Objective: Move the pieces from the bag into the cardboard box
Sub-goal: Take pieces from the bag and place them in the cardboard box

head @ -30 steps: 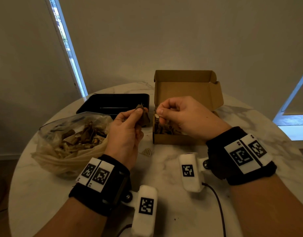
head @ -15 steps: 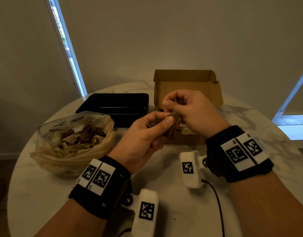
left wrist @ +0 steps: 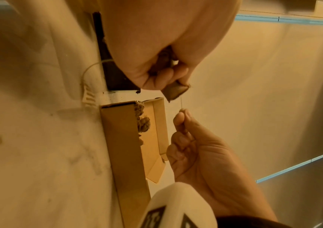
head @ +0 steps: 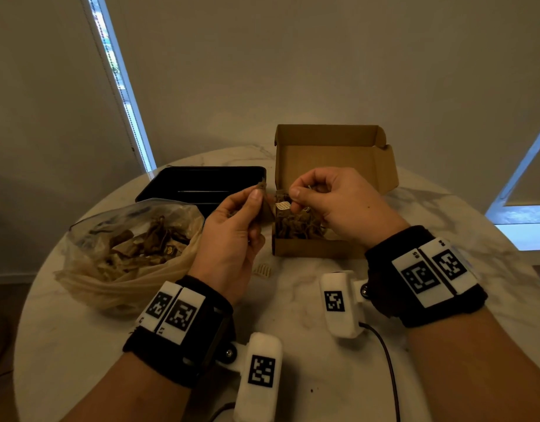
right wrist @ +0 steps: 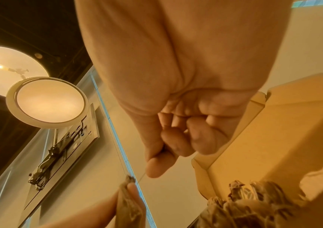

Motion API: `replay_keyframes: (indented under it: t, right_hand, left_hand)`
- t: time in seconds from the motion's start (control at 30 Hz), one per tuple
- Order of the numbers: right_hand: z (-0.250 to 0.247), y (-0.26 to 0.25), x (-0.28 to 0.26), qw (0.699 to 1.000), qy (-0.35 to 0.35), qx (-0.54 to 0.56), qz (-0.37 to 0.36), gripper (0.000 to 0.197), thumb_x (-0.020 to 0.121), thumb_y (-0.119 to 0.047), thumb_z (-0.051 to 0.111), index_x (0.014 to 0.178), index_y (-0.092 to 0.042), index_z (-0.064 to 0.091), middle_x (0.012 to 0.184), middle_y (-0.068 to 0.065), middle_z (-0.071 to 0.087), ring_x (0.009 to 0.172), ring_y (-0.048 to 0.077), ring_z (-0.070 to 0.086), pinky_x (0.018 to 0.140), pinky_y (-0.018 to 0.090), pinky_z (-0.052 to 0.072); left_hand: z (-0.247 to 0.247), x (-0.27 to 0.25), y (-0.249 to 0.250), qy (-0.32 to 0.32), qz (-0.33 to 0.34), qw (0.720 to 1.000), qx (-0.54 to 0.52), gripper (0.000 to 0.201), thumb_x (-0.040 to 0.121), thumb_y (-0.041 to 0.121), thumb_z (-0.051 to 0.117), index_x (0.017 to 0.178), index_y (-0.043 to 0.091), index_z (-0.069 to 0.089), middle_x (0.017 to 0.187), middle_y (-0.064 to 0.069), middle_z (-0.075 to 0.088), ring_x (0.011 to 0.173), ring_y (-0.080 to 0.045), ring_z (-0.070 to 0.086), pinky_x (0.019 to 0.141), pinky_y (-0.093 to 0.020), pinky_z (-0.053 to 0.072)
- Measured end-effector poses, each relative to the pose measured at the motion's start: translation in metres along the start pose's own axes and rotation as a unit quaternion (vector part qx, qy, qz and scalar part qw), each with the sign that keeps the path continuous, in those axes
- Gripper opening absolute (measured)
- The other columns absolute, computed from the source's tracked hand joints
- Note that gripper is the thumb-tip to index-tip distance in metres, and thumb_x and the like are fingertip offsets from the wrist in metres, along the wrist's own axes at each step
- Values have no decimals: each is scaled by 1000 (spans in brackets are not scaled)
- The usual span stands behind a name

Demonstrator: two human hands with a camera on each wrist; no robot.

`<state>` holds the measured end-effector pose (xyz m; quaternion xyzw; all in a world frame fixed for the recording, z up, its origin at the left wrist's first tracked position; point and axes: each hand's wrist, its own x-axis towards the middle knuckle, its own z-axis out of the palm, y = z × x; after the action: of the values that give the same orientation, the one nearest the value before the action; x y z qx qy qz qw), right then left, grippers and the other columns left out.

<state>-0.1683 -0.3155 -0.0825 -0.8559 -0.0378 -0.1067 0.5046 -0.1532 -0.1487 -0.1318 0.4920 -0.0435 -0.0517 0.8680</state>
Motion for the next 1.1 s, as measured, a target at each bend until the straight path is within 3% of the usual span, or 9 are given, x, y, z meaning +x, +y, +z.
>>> replay_keyframes:
  t: [0.1,0.2,0.4,0.47,0.57,0.7,0.87,1.0,1.1]
  right_hand:
    - [1,-3,-1,999,-13,26,-21,3,98,-20,65,100,-19,68,82,2,78,51,-4,57,51,10,43]
    - [1,-6,-3,998,-24,32,-40,3,99,-18,64,99,-18,67,82,-3,78,55,-3,60,54,12,46]
    - [3,-7,-4,995,-28,-30,-92,6,99,-29,63,96,-29,68,92,-7,69,84,4,63,79,26,51]
    - [5,-5,-2,996,-23,-34,-74,8,100,-32,60,106,-30,65,102,-10,67,96,6,62,89,31,53]
    - [6,-4,-2,998,-54,-13,-33,26,103,-35,55,128,-30,57,120,-11,66,114,6,61,103,36,51]
    - [5,-6,-5,994,-101,-27,-26,20,104,-28,54,120,-27,67,106,-7,73,101,8,69,94,33,57]
    - [2,-5,-6,994,-108,13,-6,11,101,-20,60,105,-18,70,87,0,73,82,11,73,89,37,61]
    - [5,-8,-7,994,-104,-18,1,10,101,-30,59,101,-27,69,97,3,73,92,20,70,87,35,60]
    - [6,-9,-8,993,-114,-23,5,17,102,-30,57,118,-30,62,111,-7,69,103,9,65,89,27,54]
  left_hand:
    - [-4,3,-3,47,-8,999,17,21,98,18,64,118,10,66,78,0,66,50,-4,41,45,-15,33]
    - [-8,6,-4,68,-14,997,30,17,97,17,66,113,11,65,74,-1,65,49,-4,40,43,-16,32]
    - [-5,3,-3,41,-20,998,37,23,94,20,69,114,10,69,78,0,65,51,-4,39,46,-17,31]
    - [-2,1,-1,18,-17,999,34,24,93,20,69,115,9,69,78,1,67,50,-3,41,46,-16,33]
    - [3,-2,2,-27,-3,999,36,13,93,16,68,106,13,71,76,3,69,48,-2,45,45,-15,33]
    - [1,-2,1,-28,17,998,46,14,92,15,69,105,17,74,80,0,69,53,-5,47,47,-19,32]
    - [0,-2,2,-11,25,999,30,24,93,14,68,117,8,69,90,-7,71,58,-6,52,49,-18,34]
    - [0,-2,2,-8,22,999,23,23,93,14,68,116,8,69,86,-4,70,53,-3,50,44,-15,33]
    - [0,-2,1,-31,12,999,35,18,91,16,70,109,14,72,88,-6,67,59,-7,48,48,-19,32]
